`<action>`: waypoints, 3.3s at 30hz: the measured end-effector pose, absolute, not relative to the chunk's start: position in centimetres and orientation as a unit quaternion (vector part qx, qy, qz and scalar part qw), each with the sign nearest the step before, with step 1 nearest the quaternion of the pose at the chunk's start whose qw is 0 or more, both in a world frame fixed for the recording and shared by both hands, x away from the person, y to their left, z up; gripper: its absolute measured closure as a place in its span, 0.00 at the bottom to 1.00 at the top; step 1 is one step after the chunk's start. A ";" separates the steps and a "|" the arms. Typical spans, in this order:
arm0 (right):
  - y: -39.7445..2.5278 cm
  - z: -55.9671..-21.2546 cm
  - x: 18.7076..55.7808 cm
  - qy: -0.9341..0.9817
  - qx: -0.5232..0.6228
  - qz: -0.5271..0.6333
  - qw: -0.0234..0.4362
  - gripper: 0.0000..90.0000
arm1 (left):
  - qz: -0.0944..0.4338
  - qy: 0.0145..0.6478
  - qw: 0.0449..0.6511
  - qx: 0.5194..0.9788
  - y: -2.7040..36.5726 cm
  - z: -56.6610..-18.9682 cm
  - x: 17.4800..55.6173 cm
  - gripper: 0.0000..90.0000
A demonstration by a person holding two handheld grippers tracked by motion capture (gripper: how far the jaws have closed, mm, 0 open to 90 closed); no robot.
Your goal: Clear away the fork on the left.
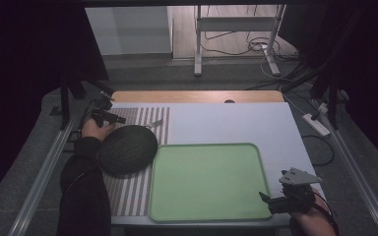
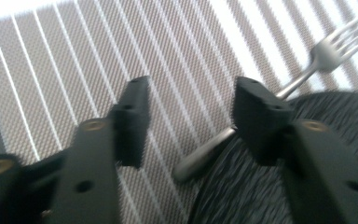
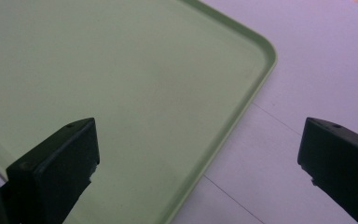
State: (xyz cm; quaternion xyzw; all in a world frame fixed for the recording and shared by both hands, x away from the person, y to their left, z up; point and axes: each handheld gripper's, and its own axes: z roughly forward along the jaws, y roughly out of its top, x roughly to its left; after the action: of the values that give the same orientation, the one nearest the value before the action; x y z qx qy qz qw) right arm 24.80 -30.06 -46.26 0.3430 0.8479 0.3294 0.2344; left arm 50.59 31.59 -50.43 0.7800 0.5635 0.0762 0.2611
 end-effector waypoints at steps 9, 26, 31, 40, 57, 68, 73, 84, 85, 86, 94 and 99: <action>-30.0 -46.3 24.8 0.849 0.342 0.328 0.234 0.00 | 0.074 0.521 0.264 0.808 27.3 -50.4 51.8 0.02; -30.0 -46.3 24.7 0.850 0.339 0.327 0.235 0.00 | 0.076 0.500 0.187 0.842 23.1 -52.9 53.5 0.00; -30.0 -46.3 24.7 0.850 0.339 0.327 0.235 0.00 | 0.080 0.519 0.192 0.829 24.1 -53.1 53.7 0.00; -30.0 -46.3 24.6 0.851 0.338 0.327 0.236 0.00 | 0.095 0.523 0.212 0.820 26.8 -52.6 52.9 0.32; -30.0 -46.3 24.6 0.851 0.338 0.327 0.236 0.00 | 0.059 0.498 0.236 0.832 29.5 -52.3 51.6 0.91; -30.0 -46.3 24.6 0.851 0.337 0.327 0.236 0.00 | 0.070 0.506 0.253 0.822 30.1 -51.8 51.5 0.91; -30.0 -46.3 24.6 0.851 0.336 0.327 0.236 0.00 | 0.072 0.513 0.251 0.818 30.5 -51.8 51.6 0.91; -30.0 -46.3 24.7 0.851 0.337 0.326 0.235 0.00 | 0.091 0.511 0.230 0.823 30.2 -52.4 51.8 0.87; -30.0 -46.3 24.7 0.852 0.336 0.326 0.235 0.00 | 0.093 0.510 0.228 0.824 29.9 -52.4 51.9 0.79; -30.0 -46.3 24.7 0.852 0.336 0.326 0.235 0.00 | 0.096 0.508 0.221 0.827 29.6 -52.5 52.1 0.77; -30.0 -46.3 24.7 0.852 0.336 0.326 0.234 0.00 | 0.098 0.516 0.220 0.822 29.2 -52.4 52.4 0.93; -30.0 -46.3 24.7 0.852 0.337 0.326 0.234 0.00 | 0.092 0.514 0.229 0.822 29.5 -52.5 52.3 0.93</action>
State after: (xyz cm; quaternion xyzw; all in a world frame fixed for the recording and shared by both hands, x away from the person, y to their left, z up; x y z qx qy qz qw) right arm 24.67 -29.97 -46.31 0.3367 0.8517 0.3261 0.2344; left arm 52.34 29.51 -52.51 0.8217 0.5136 0.0925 0.2291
